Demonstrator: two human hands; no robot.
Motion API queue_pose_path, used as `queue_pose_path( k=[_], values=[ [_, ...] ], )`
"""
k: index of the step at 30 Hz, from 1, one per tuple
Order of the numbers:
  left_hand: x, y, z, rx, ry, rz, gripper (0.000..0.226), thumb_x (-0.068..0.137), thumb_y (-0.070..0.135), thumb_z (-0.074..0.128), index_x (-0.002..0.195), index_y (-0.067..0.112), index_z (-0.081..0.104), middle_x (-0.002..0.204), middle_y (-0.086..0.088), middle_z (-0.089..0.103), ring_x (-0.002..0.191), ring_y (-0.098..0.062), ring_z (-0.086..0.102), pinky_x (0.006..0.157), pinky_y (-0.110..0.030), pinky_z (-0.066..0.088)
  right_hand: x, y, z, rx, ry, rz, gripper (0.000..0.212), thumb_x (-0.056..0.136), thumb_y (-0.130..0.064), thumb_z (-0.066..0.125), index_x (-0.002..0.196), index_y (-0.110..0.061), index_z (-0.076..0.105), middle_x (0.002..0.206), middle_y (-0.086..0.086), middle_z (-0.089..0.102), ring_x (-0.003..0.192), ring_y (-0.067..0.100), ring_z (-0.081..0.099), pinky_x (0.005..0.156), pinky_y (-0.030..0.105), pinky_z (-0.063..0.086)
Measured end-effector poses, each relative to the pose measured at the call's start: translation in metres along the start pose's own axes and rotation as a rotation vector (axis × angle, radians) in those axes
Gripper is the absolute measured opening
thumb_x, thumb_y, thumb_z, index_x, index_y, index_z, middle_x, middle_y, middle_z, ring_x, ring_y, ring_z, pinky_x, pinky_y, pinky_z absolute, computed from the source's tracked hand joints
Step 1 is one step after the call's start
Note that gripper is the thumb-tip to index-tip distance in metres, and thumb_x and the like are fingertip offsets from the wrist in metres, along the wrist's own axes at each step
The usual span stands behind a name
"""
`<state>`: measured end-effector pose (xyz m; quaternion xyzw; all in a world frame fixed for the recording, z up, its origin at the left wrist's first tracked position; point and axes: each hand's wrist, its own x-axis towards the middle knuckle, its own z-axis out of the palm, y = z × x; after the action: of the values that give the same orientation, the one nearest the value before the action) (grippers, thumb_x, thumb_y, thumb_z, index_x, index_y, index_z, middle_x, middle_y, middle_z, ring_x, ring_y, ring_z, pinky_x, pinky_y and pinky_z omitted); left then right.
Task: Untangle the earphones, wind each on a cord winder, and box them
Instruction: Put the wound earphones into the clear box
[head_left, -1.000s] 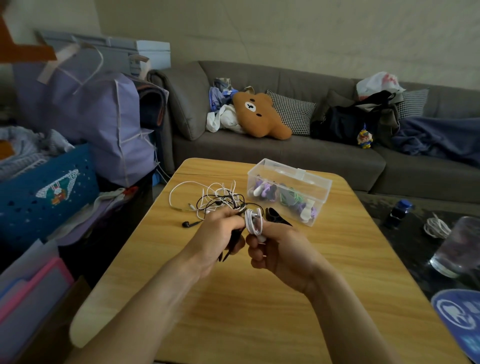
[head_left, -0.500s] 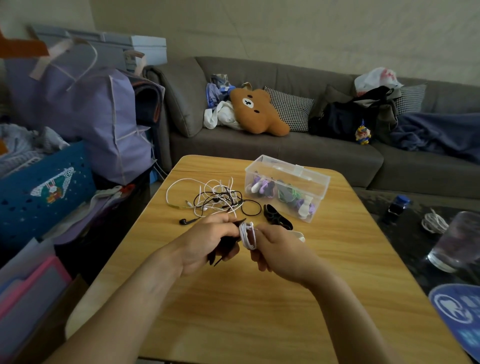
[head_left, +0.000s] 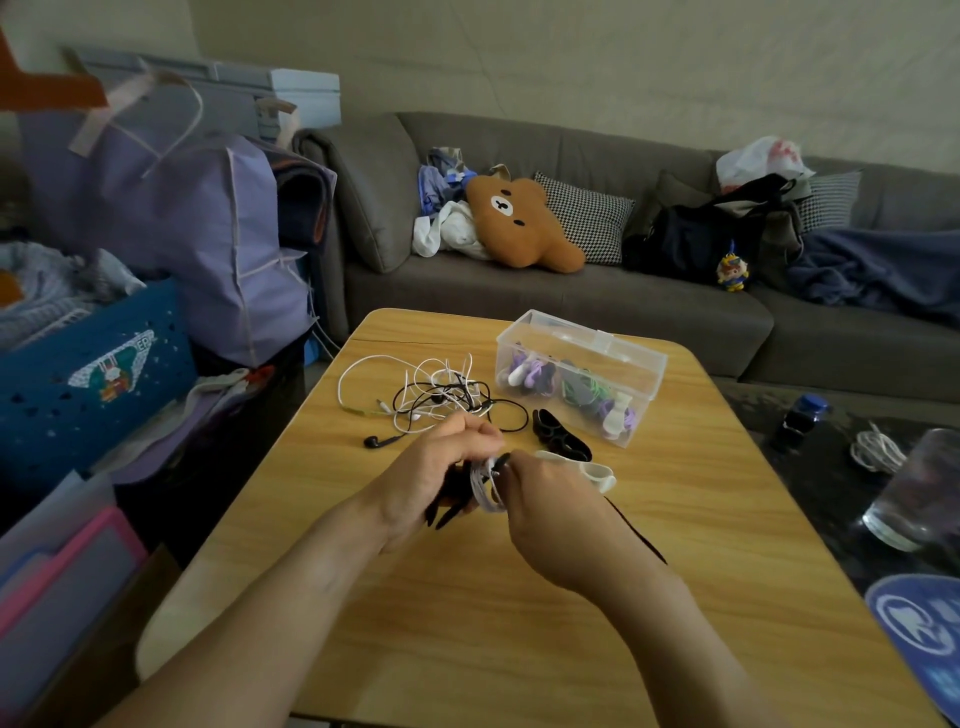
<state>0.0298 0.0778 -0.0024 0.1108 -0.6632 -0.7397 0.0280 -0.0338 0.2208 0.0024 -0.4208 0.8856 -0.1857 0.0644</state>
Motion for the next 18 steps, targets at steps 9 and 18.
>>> queue_pose_path(
  k=[9, 18],
  values=[
    [-0.001, -0.003, 0.015, 0.284, 0.197, 0.276, 0.021, 0.077, 0.025, 0.069, 0.095, 0.015, 0.071, 0.103, -0.017, 0.065, 0.086, -0.010, 0.065, 0.074, -0.029, 0.056, 0.002, 0.005, -0.002, 1.016, -0.195, 0.255, 0.031, 0.107, -0.019, 0.041, 0.088, -0.007, 0.063, 0.075, 0.009, 0.061, 0.068, 0.020, 0.060, 0.063, 0.034, 0.051],
    [0.001, -0.011, 0.030, 0.537, 0.392, 0.556, 0.019, 0.090, 0.007, 0.064, 0.098, 0.019, 0.051, 0.104, 0.006, 0.043, 0.095, -0.008, 0.049, 0.082, -0.020, 0.045, 0.007, 0.007, 0.002, 1.264, 0.009, 0.237, 0.037, 0.109, -0.022, 0.039, 0.104, -0.005, 0.071, 0.095, 0.010, 0.077, 0.094, 0.020, 0.073, 0.082, 0.034, 0.060]
  ],
)
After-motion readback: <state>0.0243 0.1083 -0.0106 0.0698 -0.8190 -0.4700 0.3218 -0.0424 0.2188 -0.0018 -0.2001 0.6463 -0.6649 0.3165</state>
